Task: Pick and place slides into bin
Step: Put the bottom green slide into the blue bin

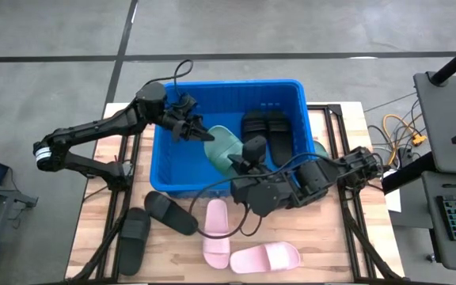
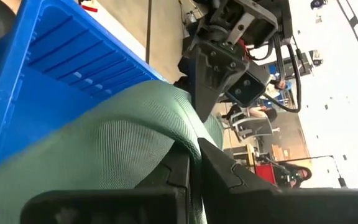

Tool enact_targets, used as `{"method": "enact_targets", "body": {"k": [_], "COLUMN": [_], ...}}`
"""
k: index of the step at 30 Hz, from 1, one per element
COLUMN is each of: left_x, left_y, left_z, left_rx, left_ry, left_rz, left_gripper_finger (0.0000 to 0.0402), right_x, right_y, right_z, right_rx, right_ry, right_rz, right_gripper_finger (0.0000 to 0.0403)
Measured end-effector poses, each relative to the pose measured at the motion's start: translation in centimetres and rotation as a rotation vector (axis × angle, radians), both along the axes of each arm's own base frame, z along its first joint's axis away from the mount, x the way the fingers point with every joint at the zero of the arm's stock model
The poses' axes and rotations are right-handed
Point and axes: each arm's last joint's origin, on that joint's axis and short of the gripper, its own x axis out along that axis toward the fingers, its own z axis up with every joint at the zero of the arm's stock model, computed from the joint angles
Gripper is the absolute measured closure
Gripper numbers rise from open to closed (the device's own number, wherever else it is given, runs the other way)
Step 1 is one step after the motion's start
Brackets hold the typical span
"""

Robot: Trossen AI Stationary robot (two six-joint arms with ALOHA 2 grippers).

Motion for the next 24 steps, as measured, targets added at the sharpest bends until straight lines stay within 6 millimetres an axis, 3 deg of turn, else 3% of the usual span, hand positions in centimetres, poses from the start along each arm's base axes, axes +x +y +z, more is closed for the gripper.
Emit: {"method": "enact_targets", "body": {"k": [10,19,24], "left_x": [-0.3,-1.3,-2.2], "left_y": [0.9,2.7,2.4], "left_z": [1.0,1.3,1.8], "left_rx": [0.096,0.153,0.255], "left_ry": [-0.107,-0.137,-0.186], "left_rz": [0.041,0.124,0.134], "left_gripper_finger": [0.0213,0.0206,0.0208], "right_x": [-1.1,-1.4,-1.5], "right_y": [-0.5,-0.4,-0.4], "right_z": [0.0,-0.2,-0.3], "right_rx": [0.068,0.131,0.245], "right_ry": [-0.01,-0.046,-0.14], "right_rz": [-0.055,-0.09,-0.147], "right_gripper_finger": [0.0394,0.0394,0.0394]}}
